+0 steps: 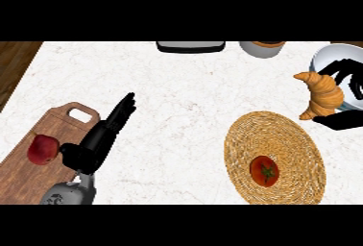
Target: Pick the croissant from the placemat and place it in the bowl
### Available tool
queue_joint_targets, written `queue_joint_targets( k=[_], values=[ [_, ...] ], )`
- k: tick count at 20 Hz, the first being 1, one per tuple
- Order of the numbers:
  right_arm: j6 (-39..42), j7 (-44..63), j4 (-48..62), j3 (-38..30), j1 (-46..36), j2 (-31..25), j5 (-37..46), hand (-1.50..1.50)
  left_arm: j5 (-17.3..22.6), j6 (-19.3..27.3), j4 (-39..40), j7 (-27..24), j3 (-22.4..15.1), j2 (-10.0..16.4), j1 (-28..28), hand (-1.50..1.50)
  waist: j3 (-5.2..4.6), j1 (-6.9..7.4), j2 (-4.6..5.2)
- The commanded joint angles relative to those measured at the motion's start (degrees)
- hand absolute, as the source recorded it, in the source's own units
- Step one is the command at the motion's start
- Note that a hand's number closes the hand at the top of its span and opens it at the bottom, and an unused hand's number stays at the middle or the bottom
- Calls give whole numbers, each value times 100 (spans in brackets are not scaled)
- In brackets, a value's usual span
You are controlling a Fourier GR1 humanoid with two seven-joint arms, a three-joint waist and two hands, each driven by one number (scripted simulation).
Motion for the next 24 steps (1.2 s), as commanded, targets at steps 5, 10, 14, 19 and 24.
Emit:
queue_joint_targets(
  k=[5, 10, 14, 19, 24],
  values=[
    [-95, 19, 1041, -682, -747, -196, -107, 150, 124, -313, -163, -6, 182, 156, 134, 0, 1, 107, 27],
    [-988, -531, 2314, -805, -1180, -614, 610, 150, -198, -89, -105, -66, -180, -150, 154, 0, 5, 166, 53],
    [-2020, -1236, 3617, -959, -1643, -644, 922, 150, -126, -224, -44, -39, -134, -129, -115, 0, 10, 231, 81],
    [-2028, -1648, 5244, -879, -2191, -1014, 1252, 150, -87, -293, -42, -101, 8, -29, -87, 0, 13, 310, 111],
    [-523, -1416, 6114, -820, -2401, -1163, 1096, 150, -110, -301, 227, -187, -7, -96, -220, 0, 15, 357, 150]
  ],
)
